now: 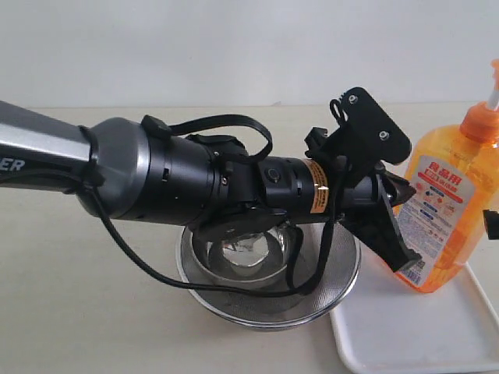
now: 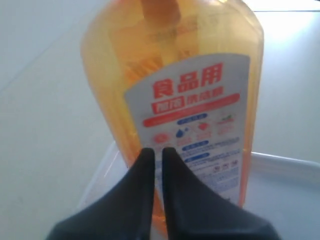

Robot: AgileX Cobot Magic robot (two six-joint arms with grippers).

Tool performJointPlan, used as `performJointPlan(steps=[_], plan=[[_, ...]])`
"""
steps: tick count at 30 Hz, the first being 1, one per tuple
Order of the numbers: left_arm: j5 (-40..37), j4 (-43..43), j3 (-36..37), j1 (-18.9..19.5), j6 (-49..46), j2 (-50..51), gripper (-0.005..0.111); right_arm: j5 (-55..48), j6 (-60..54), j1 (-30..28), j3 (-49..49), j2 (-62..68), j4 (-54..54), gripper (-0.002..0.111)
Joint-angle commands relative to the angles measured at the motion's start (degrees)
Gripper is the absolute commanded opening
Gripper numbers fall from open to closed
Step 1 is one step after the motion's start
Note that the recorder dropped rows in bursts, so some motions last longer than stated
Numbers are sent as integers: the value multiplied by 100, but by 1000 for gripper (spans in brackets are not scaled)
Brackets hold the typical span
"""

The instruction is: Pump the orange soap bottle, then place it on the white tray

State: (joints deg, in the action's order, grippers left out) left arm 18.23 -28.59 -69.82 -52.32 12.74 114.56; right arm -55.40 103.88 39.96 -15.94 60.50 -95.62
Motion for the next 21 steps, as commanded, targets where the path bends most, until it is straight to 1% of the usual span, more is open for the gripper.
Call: performJointPlan(steps=[1,4,9,10,14,21], plan=[[288,177,-15,107,-26,-5,5,3,276,-83,-21,-47,-433,0],[277,177,-15,106,-26,-5,5,357,402,-574,-21,-47,-433,0],[436,177,-15,106,-26,-5,5,1609,534,-1679,-97,-47,-433,0],[463,177,-15,106,-26,-5,5,1757,458,-1779,-164,-47,-433,0],[505,177,-15,106,-26,-5,5,2293,-363,-1899,-447,-47,-433,0],[573,187,-15,132,-26,-5,5,2824,-675,-1899,-645,-35,-433,0]])
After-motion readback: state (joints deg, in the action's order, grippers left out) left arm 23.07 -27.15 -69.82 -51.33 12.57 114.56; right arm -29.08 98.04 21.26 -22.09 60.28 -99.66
